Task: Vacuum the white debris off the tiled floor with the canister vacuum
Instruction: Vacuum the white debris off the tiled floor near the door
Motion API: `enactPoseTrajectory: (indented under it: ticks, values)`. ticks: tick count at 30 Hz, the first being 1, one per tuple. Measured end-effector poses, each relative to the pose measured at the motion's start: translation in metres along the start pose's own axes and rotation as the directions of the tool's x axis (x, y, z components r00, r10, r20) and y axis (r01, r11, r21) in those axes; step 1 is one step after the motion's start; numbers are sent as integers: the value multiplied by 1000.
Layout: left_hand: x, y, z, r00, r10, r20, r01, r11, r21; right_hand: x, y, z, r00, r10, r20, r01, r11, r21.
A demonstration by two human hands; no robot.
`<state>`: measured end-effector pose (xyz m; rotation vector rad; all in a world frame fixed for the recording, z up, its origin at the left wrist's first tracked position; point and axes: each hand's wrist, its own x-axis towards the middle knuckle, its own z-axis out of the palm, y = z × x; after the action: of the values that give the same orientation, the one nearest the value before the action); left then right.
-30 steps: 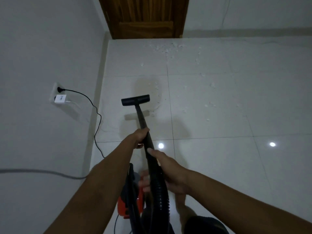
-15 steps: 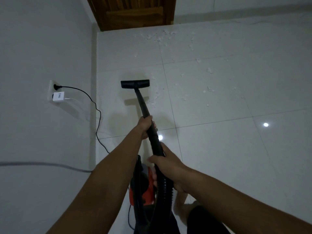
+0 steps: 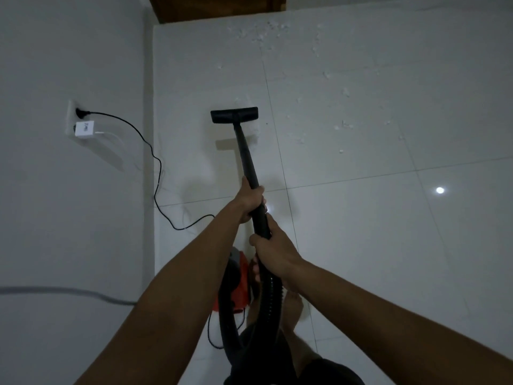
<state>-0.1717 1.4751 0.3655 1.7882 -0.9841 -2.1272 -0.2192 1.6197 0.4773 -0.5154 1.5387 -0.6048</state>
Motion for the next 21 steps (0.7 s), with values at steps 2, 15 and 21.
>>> enactPoseTrajectory:
  ticks: [2, 15, 21]
  values:
    - [1, -7, 5, 1000, 7, -7, -7, 1000, 14, -3, 10, -1, 1000, 24, 3, -24, 998, 49]
    - [5, -49, 21, 999, -21, 28, 13, 970, 243, -1, 57, -9, 999, 49, -17, -50, 996, -68]
    - [8, -71, 25, 989, -147, 20, 142, 976, 167, 4, 64, -16, 996, 91, 12, -89, 992, -92]
